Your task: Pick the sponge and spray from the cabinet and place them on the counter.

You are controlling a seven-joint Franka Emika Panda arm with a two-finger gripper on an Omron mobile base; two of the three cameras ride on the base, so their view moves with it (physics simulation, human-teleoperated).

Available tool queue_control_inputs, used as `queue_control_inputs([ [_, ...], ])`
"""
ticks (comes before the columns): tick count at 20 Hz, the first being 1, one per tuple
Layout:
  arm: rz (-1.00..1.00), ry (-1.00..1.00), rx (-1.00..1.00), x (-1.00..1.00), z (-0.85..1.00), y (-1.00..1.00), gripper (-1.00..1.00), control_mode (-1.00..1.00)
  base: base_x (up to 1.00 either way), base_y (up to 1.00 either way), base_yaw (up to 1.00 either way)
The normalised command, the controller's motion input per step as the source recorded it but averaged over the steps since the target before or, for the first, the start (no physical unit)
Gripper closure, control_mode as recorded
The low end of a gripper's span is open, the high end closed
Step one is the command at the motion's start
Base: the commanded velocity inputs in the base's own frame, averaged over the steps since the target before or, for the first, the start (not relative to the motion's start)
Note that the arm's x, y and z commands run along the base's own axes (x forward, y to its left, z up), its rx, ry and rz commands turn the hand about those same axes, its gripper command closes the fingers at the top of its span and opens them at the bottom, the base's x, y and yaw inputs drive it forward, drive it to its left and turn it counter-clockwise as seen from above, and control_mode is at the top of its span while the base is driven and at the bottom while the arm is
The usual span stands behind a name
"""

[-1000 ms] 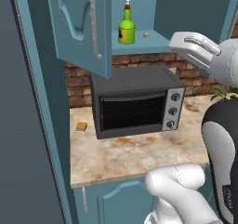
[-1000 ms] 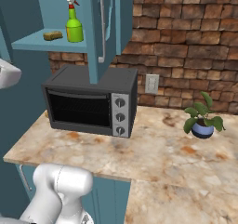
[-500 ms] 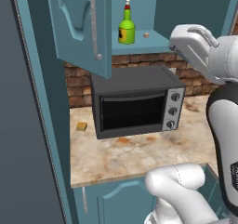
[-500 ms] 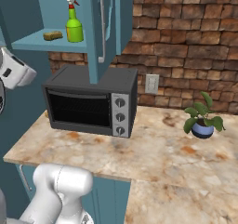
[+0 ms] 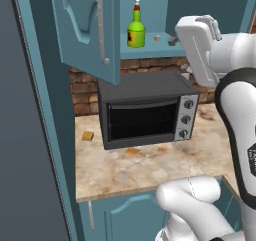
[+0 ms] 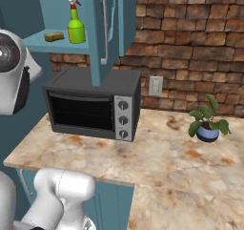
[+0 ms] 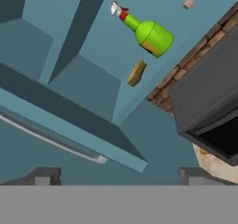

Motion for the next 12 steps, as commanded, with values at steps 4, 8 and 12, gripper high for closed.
queue_control_inputs([
  [4,0.11,0.1,0.12,0.49,0.0,0.22,-1.0,-1.0,0.0,0.0,0.0],
  [8,0.12,0.13,0.14,0.57,0.0,0.24,-1.0,-1.0,0.0,0.0,0.0],
  [12,0.14,0.12,0.14,0.49,0.0,0.36,-1.0,-1.0,0.0,0.0,0.0],
])
